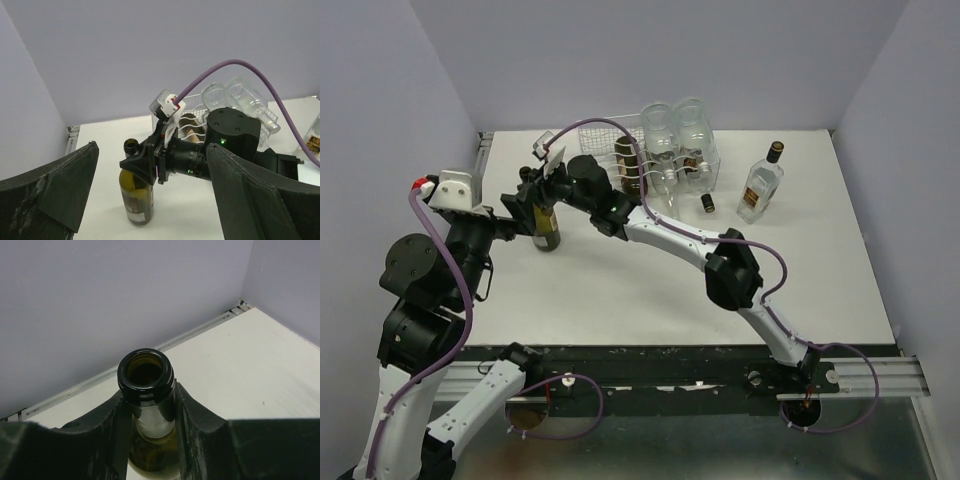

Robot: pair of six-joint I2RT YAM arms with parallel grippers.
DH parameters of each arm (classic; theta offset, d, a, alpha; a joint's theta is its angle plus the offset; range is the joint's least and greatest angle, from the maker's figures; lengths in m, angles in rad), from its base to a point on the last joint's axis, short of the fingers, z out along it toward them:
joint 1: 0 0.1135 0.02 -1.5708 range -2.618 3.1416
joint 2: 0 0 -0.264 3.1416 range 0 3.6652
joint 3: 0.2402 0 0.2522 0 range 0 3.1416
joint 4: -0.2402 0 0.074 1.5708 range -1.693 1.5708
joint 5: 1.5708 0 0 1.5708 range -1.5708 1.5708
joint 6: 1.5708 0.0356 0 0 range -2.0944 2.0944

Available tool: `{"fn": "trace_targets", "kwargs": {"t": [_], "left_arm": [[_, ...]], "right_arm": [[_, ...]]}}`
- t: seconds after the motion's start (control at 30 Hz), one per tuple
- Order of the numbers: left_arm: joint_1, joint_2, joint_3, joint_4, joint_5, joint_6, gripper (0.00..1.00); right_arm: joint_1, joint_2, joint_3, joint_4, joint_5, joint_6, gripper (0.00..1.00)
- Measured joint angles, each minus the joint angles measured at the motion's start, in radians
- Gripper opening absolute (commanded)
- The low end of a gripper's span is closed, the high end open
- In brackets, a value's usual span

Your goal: Put the wine bottle on the wine rack

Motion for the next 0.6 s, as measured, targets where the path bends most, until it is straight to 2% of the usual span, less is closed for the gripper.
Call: {"fn": "trace_targets", "kwargs": {"t": [0.07,0.2,0.33,0.47,0.6], "left_arm": [[0.0,-0.016,-0.016,0.002,0.001,-0.001,0.99],[0.0,-0.071,-0.068,0.013,0.041,0.008,0.99],[0.0,-0.155,-0.132,0.039,0.14,0.025,0.99],[0.0,-0.197,-0.18,0.061,0.21,0.022,0.99],[0.0,-0.235,-0.299,0.092,0.301,0.003,0.99]], "right_arm": [[0.0,-0.026,-0.035,0.003,0.014,-0.001,0.01],[0.0,-0.093,-0.112,-0.017,0.034,0.003,0.0],[0.002,-0.211,-0.217,-0.096,0.046,0.007,0.0],[0.002,-0.394,-0.341,-0.189,0.071,0.014,0.0],[0.002,-0.596,-0.429,-0.284,0.116,0.03,0.01]]}}
